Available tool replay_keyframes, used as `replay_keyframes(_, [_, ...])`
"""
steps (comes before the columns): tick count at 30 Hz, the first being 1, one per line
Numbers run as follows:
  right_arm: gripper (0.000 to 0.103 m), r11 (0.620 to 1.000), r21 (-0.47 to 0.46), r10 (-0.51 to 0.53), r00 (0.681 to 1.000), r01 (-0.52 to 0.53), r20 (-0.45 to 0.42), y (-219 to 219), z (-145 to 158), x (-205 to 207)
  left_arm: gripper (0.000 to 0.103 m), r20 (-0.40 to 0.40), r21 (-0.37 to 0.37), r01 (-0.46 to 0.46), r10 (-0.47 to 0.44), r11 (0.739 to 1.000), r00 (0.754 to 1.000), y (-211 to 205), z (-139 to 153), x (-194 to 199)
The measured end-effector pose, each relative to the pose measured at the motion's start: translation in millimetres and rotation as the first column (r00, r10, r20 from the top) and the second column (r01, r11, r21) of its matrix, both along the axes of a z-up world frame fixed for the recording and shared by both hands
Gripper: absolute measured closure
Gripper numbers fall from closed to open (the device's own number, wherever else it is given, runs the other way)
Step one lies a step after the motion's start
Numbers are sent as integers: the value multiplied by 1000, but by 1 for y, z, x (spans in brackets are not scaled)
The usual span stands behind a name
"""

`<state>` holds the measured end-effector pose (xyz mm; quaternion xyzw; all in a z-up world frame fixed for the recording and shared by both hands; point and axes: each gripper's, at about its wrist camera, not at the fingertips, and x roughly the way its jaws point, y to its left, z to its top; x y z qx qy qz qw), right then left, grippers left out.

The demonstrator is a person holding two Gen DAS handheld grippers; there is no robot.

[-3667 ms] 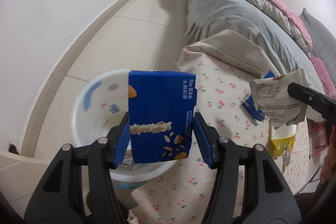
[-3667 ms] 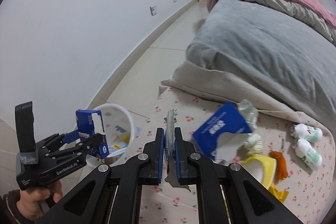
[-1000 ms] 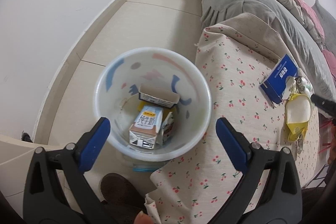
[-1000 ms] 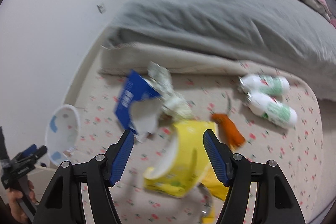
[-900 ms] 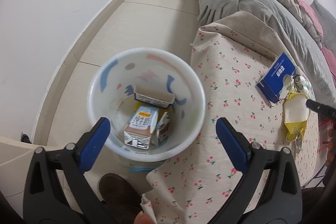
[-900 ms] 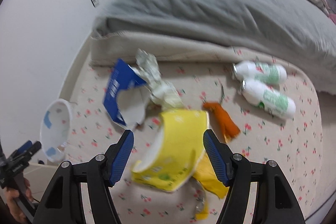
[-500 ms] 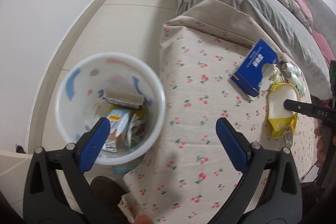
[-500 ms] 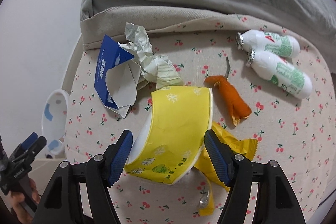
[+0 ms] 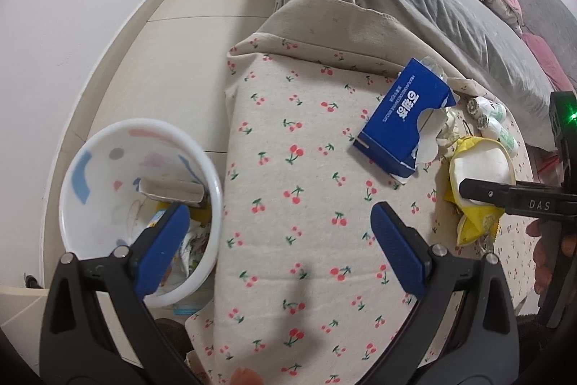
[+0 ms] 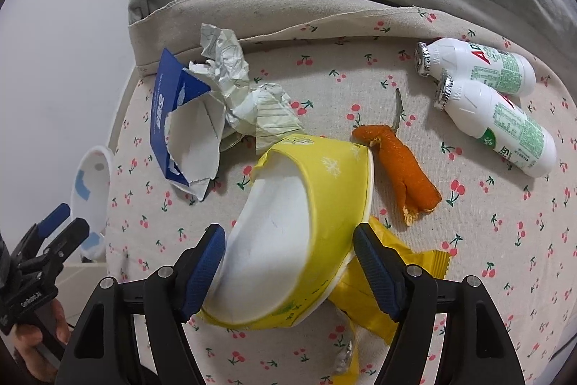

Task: Collect trash
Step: 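Grasp the yellow bowl rim with the right tool while the left tool grasps the blue tissue box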

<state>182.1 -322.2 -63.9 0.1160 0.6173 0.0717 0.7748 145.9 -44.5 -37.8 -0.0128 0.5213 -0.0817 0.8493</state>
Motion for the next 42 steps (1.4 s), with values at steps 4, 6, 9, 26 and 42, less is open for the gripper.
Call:
replay_keyframes(4, [43, 999, 18, -29, 1000, 29, 0, -8, 7, 2, 3, -1, 8, 24, -24, 1000, 1000, -10, -2, 7])
replay_keyframes(6, [51, 1000, 18, -13, 1000, 13, 19, -9, 15, 0, 3, 2, 17, 45, -45, 999, 999, -17, -2, 10])
replay_keyframes(9, [54, 1000, 11, 18, 998, -19, 66, -7, 31, -7, 3, 17, 32, 82, -82, 996, 996, -29, 0, 15])
replay_keyframes(26, [54, 991, 54, -130, 970, 121, 206, -71, 84, -30, 15, 62, 6, 206, -206, 978, 976, -98, -20, 60])
replay_keyframes(42, [54, 991, 30, -132, 972, 129, 194, -69, 75, -28, 49, 71, -47, 260, -256, 965, 964, -77, -16, 47])
